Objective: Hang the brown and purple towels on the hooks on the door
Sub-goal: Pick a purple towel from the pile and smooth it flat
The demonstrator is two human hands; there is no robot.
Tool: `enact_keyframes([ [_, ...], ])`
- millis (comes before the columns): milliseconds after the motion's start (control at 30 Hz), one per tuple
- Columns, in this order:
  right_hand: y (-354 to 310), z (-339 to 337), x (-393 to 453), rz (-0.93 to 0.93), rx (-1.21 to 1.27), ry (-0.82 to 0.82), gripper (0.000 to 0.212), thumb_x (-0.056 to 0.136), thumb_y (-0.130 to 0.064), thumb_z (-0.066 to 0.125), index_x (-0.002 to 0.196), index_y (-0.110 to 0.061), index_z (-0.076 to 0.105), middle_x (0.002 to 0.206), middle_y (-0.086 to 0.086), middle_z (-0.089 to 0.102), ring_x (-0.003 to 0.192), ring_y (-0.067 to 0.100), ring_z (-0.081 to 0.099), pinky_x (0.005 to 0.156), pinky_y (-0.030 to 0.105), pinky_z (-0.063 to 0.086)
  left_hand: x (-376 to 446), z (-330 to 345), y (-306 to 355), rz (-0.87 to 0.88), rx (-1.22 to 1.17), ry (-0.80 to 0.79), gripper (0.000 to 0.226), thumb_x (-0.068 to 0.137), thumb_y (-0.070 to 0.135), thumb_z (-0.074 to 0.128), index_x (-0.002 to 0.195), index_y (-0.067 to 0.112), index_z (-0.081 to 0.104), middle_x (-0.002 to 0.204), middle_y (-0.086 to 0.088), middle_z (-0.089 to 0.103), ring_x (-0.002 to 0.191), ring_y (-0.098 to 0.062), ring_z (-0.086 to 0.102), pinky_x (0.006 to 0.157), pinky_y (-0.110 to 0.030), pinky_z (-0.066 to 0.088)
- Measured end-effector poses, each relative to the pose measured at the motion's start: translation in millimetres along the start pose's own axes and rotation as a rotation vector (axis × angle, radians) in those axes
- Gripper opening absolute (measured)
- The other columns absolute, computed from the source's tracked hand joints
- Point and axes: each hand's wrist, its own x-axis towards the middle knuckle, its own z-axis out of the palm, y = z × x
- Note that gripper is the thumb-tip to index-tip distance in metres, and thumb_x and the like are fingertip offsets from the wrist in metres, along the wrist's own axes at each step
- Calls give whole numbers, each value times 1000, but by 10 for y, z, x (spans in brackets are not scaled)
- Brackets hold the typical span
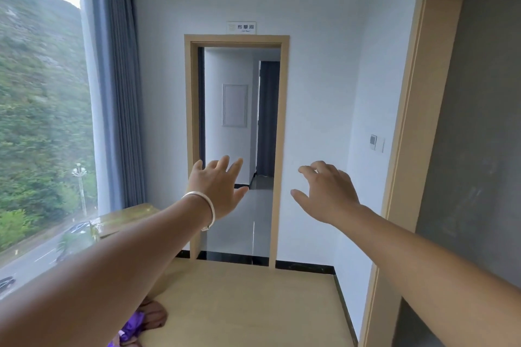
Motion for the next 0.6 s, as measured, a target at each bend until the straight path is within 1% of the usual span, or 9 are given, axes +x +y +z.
enact_keyframes([
  [200, 55, 380, 510, 24, 6, -12, 55, 92, -54, 42, 138, -24, 43, 138, 1, 44, 127, 22, 41, 104, 40, 33, 446, 554, -152, 9, -26, -12, 68, 93, 63, 24, 149, 27, 13, 149, -2, 35, 128, -25, 46, 108, -48, 35],
  [367, 178, 799, 1009, 28, 10, -20, 52, 91, -53, 44, 133, -22, 47, 135, 2, 45, 124, 23, 42, 102, 39, 35, 907, 1017, -154, 24, -25, -19, 68, 93, 63, 24, 148, 27, 13, 148, -2, 35, 127, -25, 47, 108, -48, 35],
  [467, 290, 1088, 1379, 26, 27, -23, 49, 91, -52, 44, 130, -22, 48, 133, 2, 47, 122, 24, 44, 100, 39, 36, 1273, 1316, -137, 26, -25, -13, 68, 92, 63, 26, 148, 27, 14, 147, -2, 35, 127, -24, 47, 108, -48, 35],
  [600, 538, 1471, 1952, 26, 43, -11, 47, 91, -50, 45, 129, -22, 49, 131, 3, 48, 120, 25, 45, 99, 39, 37, 1869, 1724, -88, 27, -11, -10, 68, 92, 63, 27, 148, 28, 14, 147, -1, 37, 124, -24, 49, 104, -46, 40],
])
